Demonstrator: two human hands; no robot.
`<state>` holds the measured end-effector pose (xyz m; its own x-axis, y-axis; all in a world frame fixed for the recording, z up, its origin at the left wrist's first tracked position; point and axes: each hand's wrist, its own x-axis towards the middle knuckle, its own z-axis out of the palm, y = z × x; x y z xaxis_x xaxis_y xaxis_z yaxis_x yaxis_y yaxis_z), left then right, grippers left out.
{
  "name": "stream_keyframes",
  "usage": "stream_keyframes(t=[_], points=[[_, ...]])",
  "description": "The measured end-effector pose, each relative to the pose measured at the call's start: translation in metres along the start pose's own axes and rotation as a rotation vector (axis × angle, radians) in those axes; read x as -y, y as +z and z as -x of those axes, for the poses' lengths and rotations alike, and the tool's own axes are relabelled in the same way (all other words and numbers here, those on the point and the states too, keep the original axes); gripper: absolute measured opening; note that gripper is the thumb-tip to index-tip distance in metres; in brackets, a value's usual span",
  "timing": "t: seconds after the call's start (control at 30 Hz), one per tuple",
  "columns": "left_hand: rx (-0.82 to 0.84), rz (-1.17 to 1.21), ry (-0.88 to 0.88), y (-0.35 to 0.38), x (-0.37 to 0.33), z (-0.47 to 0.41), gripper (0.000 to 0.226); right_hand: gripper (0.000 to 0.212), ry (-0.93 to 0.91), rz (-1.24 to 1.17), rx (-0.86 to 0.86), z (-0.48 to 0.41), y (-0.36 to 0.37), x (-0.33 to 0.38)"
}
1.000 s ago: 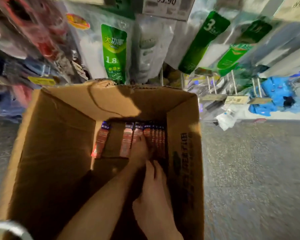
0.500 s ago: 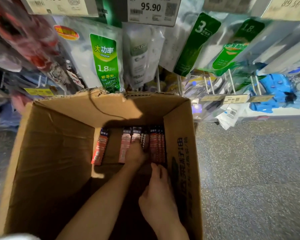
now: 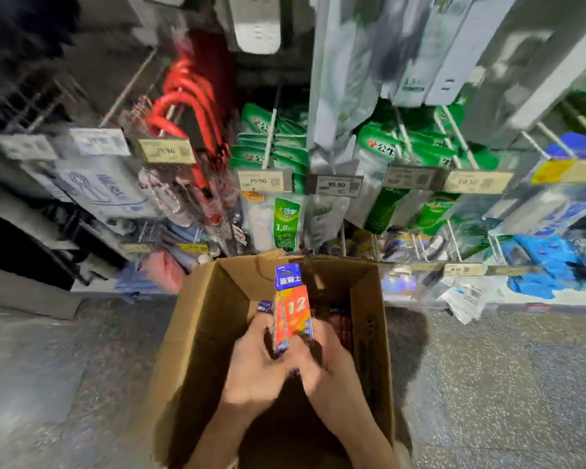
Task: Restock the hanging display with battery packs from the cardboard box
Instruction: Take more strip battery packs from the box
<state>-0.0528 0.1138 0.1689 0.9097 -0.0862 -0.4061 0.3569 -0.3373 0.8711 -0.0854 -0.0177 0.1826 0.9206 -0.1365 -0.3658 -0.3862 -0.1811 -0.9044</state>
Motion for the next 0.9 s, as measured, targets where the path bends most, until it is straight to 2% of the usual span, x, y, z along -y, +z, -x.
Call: stream_keyframes(t=[0.1,0.17,0.3,0.4,0.47,0.53,0.6,0.7,0.9], points=[[0.000,0.028,0.089,-0.002,-0.039,0.037,0.020,0.025,0.020,-0.107,-0.040,0.027,-0.011,0.028],[0.006,0.007,0.154,0.003,-0.060,0.055,0.023,0.022,0.009,-0.128,-0.099,0.041,-0.022,0.040],[-0.015,0.095,0.144,0.021,-0.084,0.080,0.033,0.028,-0.009,-0.235,-0.197,0.063,-0.054,0.056],[-0.084,0.198,0.187,0.040,-0.111,0.098,0.022,0.027,-0.103,-0.243,-0.284,0.072,-0.090,0.071],[-0.106,0.246,0.234,0.060,-0.137,0.108,0.019,0.028,-0.187,-0.207,-0.314,0.080,-0.121,0.083],[-0.060,0.303,0.297,0.081,-0.166,0.117,0.035,0.031,-0.250,-0.202,-0.345,0.089,-0.158,0.093],[-0.004,0.366,0.354,0.106,-0.200,0.126,0.034,0.035,-0.326,-0.209,-0.397,0.100,-0.199,0.104],[0.059,0.370,0.457,0.147,-0.250,0.137,0.030,0.032,-0.452,-0.167,-0.491,0.115,-0.260,0.118],[0.040,0.427,0.523,0.225,-0.330,0.163,0.031,0.047,-0.547,-0.224,-0.563,0.136,-0.366,0.135]])
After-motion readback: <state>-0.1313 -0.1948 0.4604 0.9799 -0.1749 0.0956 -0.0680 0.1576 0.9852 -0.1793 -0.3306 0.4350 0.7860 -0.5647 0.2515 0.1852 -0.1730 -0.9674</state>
